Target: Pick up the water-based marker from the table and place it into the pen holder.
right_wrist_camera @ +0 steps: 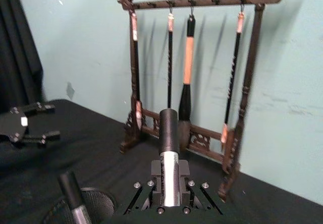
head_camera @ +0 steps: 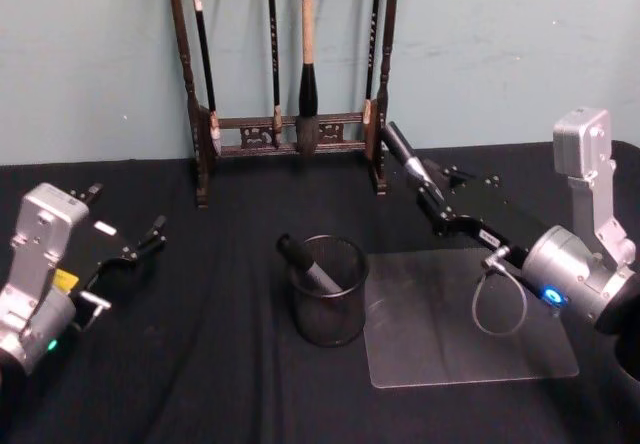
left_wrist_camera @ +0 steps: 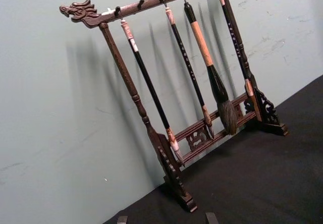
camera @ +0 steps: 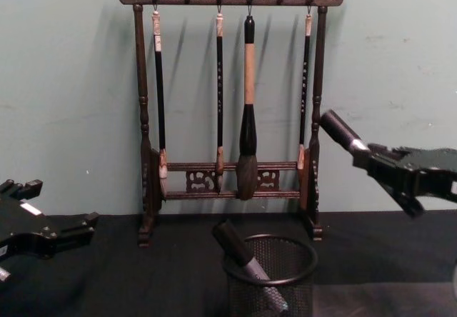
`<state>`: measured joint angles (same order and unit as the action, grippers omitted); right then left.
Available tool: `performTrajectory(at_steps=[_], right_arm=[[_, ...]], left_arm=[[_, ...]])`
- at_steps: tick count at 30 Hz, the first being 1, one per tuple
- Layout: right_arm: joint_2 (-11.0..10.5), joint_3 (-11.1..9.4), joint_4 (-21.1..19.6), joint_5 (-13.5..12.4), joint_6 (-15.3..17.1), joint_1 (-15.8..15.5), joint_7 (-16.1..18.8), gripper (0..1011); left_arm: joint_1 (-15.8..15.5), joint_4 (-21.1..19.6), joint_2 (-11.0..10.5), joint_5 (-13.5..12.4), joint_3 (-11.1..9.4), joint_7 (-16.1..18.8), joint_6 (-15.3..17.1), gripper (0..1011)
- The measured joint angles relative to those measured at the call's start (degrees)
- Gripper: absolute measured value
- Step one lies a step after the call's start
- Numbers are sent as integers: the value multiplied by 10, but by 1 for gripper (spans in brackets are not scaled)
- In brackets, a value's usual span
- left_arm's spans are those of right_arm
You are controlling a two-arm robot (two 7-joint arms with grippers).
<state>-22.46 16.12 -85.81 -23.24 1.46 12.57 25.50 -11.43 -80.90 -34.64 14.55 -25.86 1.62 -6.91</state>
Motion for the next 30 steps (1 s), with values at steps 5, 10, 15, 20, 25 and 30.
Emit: performTrajectory(at_steps=[5, 10, 15, 20, 25, 30], right_arm=[[7, 9, 8, -14, -11, 11, 8, 195], [16, 21, 19, -28, -21, 25, 16, 195], [25, 37, 29, -38, -26, 38, 24, 195], [31, 52, 41, -43, -28, 49, 30, 195], [41, 72, 60, -47, -29, 63, 37, 195], [45, 83, 71, -49, -29, 70, 41, 195]], left_arm=[[0, 0, 0, 0, 0, 0, 0, 1001], [0, 0, 0, 0, 0, 0, 0, 1001], [0, 0, 0, 0, 0, 0, 0, 1001], [0, 0, 0, 0, 0, 0, 0, 1001], [0, 0, 0, 0, 0, 0, 0, 1001], [0, 0, 0, 0, 0, 0, 0, 1001]])
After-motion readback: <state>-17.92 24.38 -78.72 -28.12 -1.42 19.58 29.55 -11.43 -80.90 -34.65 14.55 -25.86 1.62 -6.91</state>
